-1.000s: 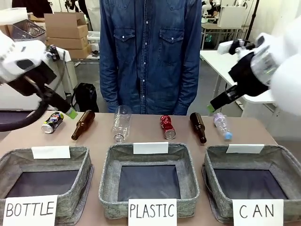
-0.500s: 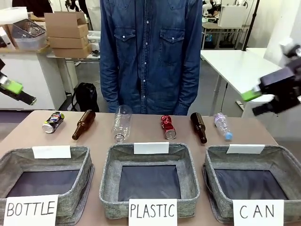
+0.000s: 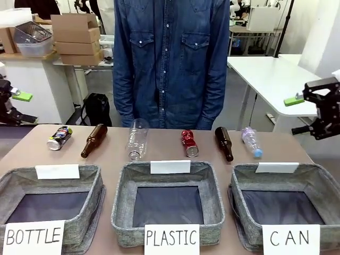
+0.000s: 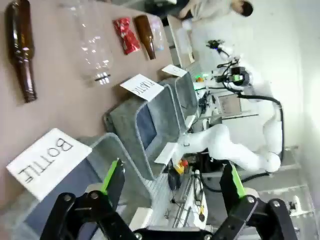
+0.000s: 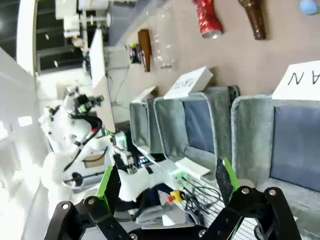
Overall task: Sort the can waste into the basket.
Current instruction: Pick up the can waste from the table and place it in the right Fabric basket.
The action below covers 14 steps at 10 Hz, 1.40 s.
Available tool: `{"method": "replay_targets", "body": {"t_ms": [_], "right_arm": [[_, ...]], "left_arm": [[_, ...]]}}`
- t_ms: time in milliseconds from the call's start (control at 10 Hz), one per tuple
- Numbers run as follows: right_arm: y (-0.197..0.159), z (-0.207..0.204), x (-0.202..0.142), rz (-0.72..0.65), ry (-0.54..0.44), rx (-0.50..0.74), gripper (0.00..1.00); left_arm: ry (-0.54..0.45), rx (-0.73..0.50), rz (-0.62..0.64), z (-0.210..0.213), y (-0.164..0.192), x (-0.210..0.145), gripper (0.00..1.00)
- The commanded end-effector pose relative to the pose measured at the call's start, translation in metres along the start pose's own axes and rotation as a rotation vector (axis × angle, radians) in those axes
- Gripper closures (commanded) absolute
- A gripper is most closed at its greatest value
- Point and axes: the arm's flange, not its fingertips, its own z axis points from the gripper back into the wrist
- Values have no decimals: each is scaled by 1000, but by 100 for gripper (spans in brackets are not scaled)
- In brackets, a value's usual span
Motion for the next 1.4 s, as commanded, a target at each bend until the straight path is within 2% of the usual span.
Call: {"method": "replay_targets", "body": {"t_ms": [0, 400, 500, 600, 800, 900, 1000, 1100, 1200, 1300], "right_arm": [[10, 6, -8, 75, 28, 3, 0], [10, 6, -8, 75, 28, 3, 0], [10, 6, -8, 75, 28, 3, 0], [10, 6, -8, 75, 28, 3, 0], [10, 6, -8, 75, 28, 3, 0], [10, 6, -8, 75, 28, 3, 0], [10, 6, -8, 75, 28, 3, 0], [10, 6, -8, 75, 28, 3, 0], [10, 6, -8, 75, 28, 3, 0], [10, 6, -8, 75, 28, 3, 0]], "left_arm": [[50, -154, -64, -4, -19, -10, 0], [61, -123, -44, -7, -20, -9, 0], [146, 66, -114, -21, -26, 3, 0], [154, 285, -154, -32, -22, 20, 0], [16, 974, -246, -54, 1, 67, 0], [-110, 1345, -287, -65, 14, 80, 0], [-83, 1372, -336, -75, 20, 86, 0], [-90, 1431, -315, -75, 23, 88, 0], [-122, 1480, -271, -68, 24, 93, 0], [-172, 1426, -141, -56, 22, 100, 0]]}}
